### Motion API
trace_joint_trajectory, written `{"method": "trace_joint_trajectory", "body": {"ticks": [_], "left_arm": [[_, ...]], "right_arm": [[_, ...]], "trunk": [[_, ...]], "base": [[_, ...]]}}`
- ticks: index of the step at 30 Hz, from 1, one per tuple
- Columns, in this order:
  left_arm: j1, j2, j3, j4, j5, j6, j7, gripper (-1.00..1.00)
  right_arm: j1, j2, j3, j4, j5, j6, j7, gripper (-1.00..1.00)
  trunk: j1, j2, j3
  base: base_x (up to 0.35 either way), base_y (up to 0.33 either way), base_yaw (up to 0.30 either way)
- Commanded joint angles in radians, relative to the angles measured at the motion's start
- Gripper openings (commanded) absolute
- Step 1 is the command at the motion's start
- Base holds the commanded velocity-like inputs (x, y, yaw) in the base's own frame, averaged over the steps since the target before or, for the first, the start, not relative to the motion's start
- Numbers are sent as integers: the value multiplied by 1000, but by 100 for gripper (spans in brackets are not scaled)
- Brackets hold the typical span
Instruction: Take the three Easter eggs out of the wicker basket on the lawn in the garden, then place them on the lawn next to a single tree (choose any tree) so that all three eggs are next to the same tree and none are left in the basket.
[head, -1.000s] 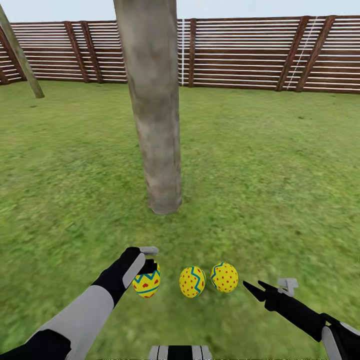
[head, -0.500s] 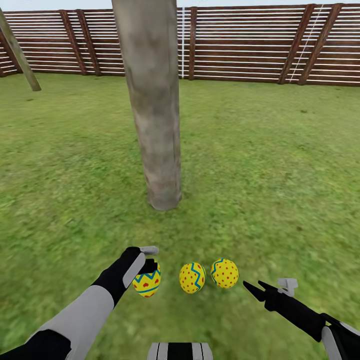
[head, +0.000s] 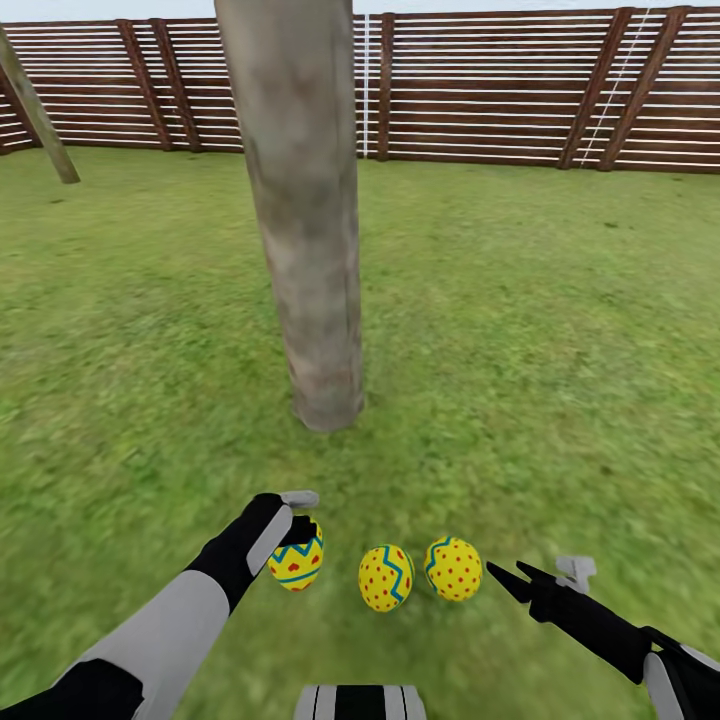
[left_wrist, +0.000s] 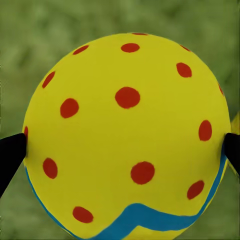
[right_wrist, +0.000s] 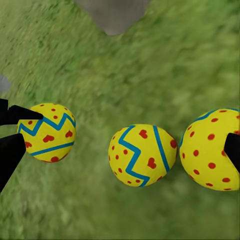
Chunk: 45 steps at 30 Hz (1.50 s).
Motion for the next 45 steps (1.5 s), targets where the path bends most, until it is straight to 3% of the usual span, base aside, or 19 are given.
{"method": "trace_joint_trajectory", "body": {"ticks": [1,17,31,37,45], "left_arm": [[-1,1,-4,-1,11,2,9,-100],[0,1,-5,-5,9,-5,9,-100],[1,2,-35,-6,8,-45,9,-100],[1,2,-88,-6,7,-86,9,-100],[1,2,-99,-6,8,-90,10,-100]], "right_arm": [[0,0,-1,0,-6,7,1,100],[0,0,-1,0,-8,7,1,100],[0,0,-3,0,-8,6,2,100],[0,0,-4,0,-8,6,2,100],[0,0,-1,0,-7,7,1,100]], "trunk": [[0,0,-1],[0,0,-1],[6,-4,-55],[9,-5,-78],[13,-7,-109]], "base": [[134,-24,0],[14,-2,0],[0,0,0],[0,0,0],[0,0,0]]}}
